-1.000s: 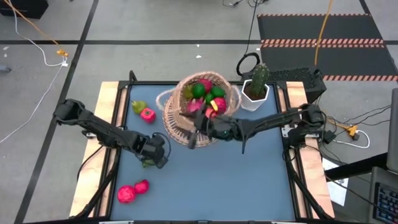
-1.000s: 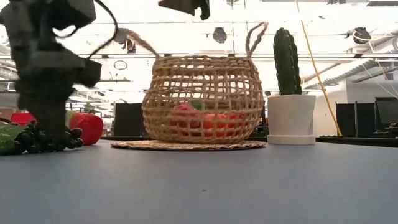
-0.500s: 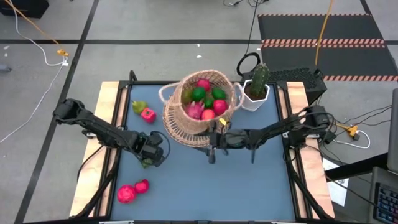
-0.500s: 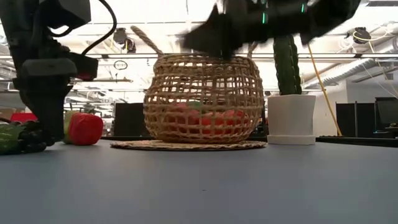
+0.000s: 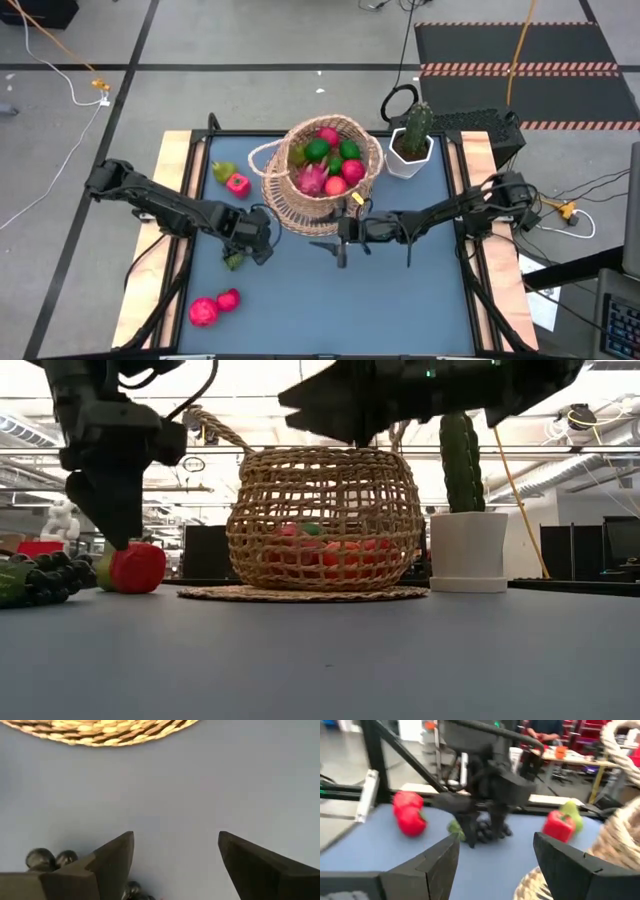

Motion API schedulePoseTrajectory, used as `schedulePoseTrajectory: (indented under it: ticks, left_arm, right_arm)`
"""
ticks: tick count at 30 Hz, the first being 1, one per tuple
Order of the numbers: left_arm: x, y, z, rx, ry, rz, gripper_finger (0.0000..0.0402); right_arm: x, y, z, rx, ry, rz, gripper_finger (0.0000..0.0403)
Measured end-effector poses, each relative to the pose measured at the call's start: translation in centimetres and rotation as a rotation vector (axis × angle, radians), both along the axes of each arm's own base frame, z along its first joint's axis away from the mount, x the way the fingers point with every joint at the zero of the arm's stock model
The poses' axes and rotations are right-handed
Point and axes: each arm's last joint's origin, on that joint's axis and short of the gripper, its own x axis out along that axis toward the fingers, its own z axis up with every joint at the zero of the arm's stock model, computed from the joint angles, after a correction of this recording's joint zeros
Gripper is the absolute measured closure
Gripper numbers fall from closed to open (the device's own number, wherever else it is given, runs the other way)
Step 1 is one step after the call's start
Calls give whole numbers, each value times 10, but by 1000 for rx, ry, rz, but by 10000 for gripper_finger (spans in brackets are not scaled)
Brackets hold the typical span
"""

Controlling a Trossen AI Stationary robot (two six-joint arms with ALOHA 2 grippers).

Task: Build produce basket
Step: Put the grapes into the basket

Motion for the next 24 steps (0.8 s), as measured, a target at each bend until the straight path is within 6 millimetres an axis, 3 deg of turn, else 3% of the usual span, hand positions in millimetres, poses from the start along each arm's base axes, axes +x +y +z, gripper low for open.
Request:
schedulePoseTrajectory:
  ticks: [4,10,17,24]
  left_arm:
    - [-11,2,-2,2,126,38,120]
    - [-31,6,-3,-3,335,107,144]
    - [-40,12,-24,4,369,145,170]
    - [-45,14,-55,-78,293,148,207]
  right_arm:
    - [-2,11,4,43,-25,65,153]
    - [4,25,-14,42,7,62,153]
    - [18,24,-45,88,75,-3,153]
    - [21,19,-49,117,81,-23,154]
